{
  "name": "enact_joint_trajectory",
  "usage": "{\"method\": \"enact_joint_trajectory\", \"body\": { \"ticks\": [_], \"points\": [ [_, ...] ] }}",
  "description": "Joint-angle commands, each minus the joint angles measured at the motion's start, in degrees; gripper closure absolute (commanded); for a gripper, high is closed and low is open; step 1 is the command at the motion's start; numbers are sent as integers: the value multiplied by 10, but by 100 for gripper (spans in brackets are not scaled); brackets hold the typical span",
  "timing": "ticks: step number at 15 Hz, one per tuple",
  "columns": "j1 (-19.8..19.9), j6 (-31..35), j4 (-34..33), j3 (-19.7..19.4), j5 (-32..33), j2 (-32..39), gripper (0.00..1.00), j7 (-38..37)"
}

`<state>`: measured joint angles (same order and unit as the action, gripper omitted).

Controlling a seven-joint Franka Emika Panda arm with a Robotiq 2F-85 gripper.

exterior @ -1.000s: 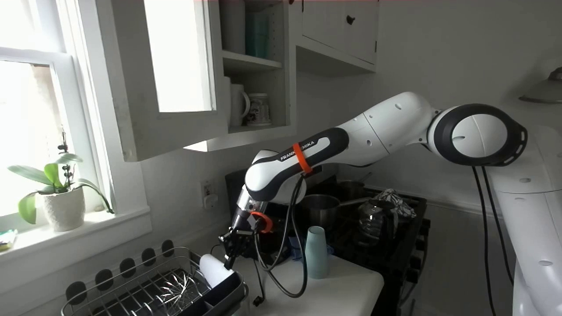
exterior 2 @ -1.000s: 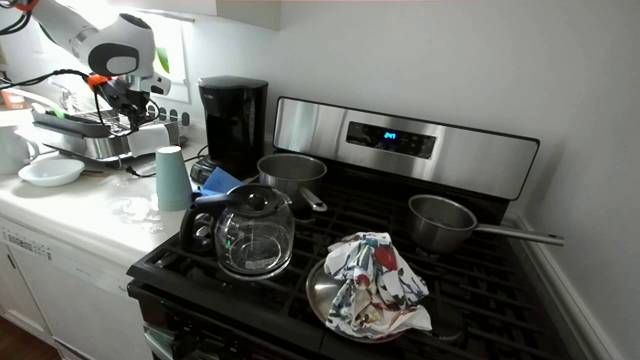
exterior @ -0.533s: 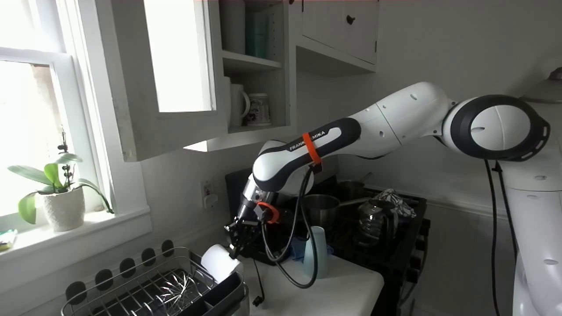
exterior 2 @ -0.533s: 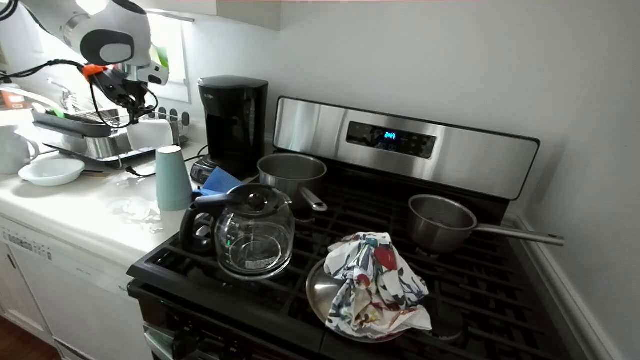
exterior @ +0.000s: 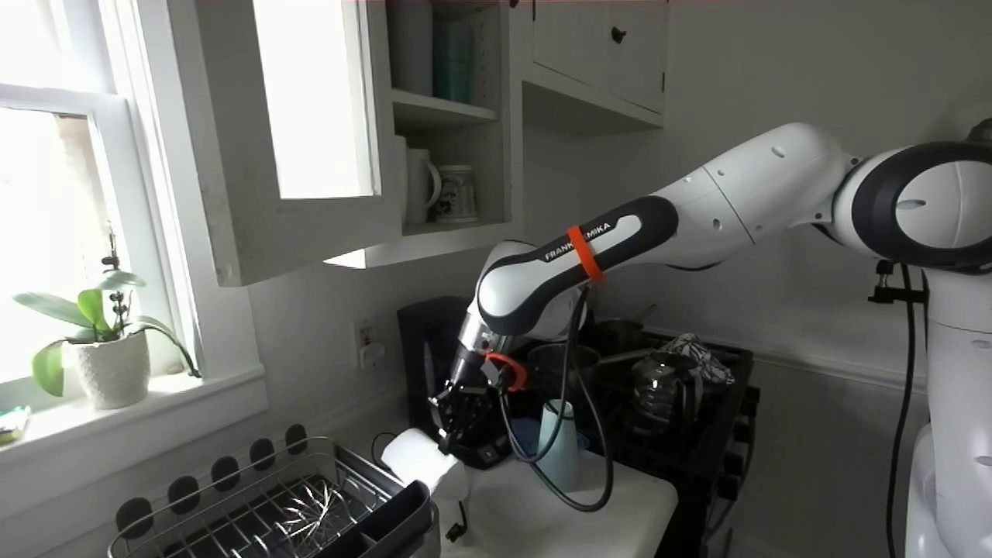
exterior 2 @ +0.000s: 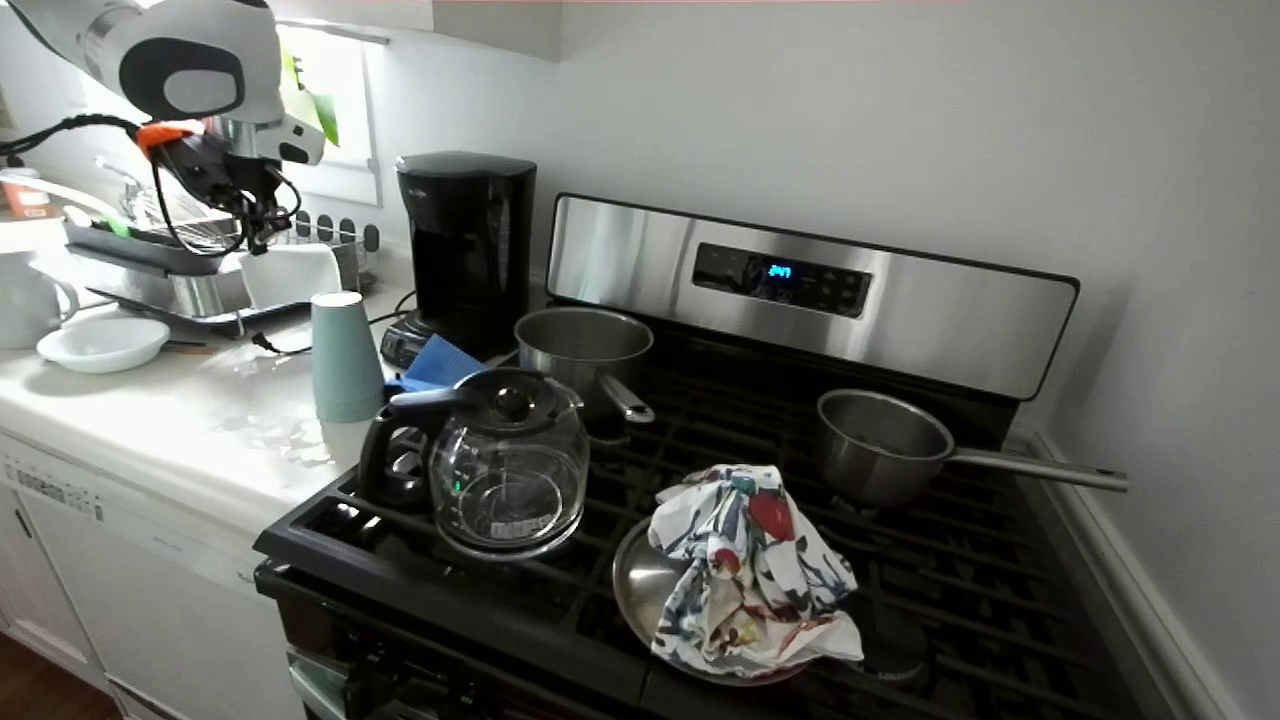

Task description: Remove the piece of tissue from the drying rack and use to wipe the counter on the right side

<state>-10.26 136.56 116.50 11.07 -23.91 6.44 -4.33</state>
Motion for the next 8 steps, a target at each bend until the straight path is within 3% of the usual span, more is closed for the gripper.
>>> {"method": "enact_joint_trajectory", "body": {
  "ticks": [1, 8],
  "points": [
    [11, 7, 62, -9, 9, -60, 100, 10],
    [22, 1, 133, -30, 6, -128, 100, 53]
  ]
}}
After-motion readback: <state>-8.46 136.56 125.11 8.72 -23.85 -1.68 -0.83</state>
